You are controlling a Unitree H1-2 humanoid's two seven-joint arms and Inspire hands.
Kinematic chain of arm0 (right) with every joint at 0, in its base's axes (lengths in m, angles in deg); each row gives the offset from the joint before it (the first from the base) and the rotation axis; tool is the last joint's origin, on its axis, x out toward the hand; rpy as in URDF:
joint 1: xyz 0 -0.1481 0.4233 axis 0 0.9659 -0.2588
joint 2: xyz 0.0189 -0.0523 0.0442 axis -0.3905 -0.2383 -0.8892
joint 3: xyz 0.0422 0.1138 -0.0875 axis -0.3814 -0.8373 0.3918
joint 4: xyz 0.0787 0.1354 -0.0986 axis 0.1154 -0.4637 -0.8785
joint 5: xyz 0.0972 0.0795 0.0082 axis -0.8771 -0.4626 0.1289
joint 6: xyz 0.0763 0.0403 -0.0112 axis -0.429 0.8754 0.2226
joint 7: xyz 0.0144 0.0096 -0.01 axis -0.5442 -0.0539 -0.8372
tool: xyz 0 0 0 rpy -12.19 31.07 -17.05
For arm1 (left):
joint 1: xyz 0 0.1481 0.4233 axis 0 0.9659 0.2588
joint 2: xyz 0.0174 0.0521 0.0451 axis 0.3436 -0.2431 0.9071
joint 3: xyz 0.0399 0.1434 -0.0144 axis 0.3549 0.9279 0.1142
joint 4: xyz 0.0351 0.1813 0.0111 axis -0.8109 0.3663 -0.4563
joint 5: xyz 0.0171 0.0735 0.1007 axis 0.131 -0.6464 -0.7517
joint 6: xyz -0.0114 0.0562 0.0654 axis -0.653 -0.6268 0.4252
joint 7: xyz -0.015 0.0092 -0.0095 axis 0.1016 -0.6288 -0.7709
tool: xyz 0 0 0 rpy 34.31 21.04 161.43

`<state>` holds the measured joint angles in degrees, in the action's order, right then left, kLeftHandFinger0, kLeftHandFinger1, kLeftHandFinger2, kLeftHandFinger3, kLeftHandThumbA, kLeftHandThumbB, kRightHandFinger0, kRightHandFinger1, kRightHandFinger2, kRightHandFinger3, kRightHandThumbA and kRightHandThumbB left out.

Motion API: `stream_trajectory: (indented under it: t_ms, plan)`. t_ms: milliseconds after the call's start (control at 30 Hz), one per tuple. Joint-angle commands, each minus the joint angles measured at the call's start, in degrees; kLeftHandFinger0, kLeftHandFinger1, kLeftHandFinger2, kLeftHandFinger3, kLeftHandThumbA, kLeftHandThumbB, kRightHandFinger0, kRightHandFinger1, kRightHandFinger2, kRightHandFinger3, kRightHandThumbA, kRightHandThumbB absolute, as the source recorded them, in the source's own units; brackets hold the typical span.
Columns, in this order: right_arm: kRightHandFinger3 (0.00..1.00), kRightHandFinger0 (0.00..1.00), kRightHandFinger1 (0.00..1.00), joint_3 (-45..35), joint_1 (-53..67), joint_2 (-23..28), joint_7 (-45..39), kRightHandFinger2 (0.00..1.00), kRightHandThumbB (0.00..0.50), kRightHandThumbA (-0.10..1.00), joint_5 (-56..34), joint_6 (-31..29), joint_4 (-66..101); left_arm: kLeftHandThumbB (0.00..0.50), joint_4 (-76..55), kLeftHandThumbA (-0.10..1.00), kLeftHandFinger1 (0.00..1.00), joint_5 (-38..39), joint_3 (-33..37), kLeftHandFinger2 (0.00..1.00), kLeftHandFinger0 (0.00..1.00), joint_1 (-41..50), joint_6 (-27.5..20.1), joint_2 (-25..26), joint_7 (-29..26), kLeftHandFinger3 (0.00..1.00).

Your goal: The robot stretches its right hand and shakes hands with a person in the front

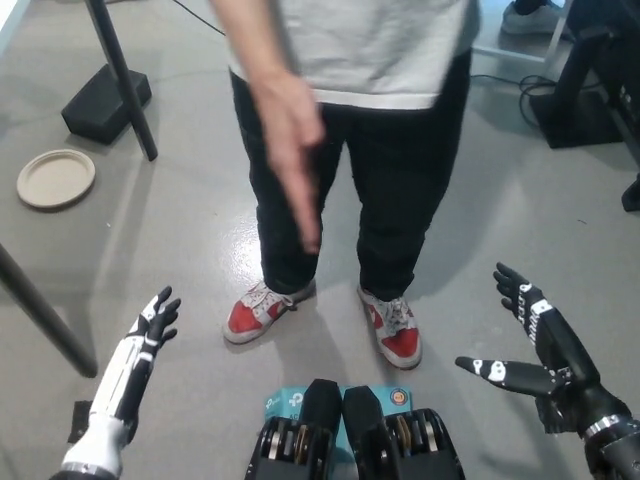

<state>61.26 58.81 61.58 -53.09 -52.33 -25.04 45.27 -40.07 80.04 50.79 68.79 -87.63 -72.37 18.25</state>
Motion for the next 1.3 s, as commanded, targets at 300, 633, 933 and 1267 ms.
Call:
stream_trajectory:
  t_ms: [300,633,933,1267]
  plan:
    - [1.0,1.0,1.0,-1.1,-7.67,-4.05,1.3,1.0,0.363,1.0,-1.41,15.05,20.09,0.007,-1.66,1.0,1.0,-3.89,0.28,1.0,1.0,1.66,-4.27,-0.45,-2.25,1.0]
    - [1.0,1.0,1.0,2.65,-19.38,-4.75,1.67,1.0,0.397,1.0,4.62,23.66,20.49,0.009,-2.15,1.0,1.0,-4.89,0.25,1.0,1.0,1.69,-3.52,-0.67,-2.13,1.0]
    - [1.0,1.0,1.0,3.96,-28.03,-7.88,1.93,1.0,0.42,1.0,4.83,23.96,7.51,0.006,-2.98,1.0,1.0,-6.46,0.59,1.0,1.0,1.43,-2.88,-0.47,-1.96,1.0]
    - [1.0,1.0,1.0,3.93,-34.61,-10.01,1.87,1.0,0.413,1.0,5.06,23.08,-5.55,0.035,-3.08,1.0,1.0,-6.95,0.66,1.0,1.0,0.71,-2.22,-0.43,-1.62,1.0]
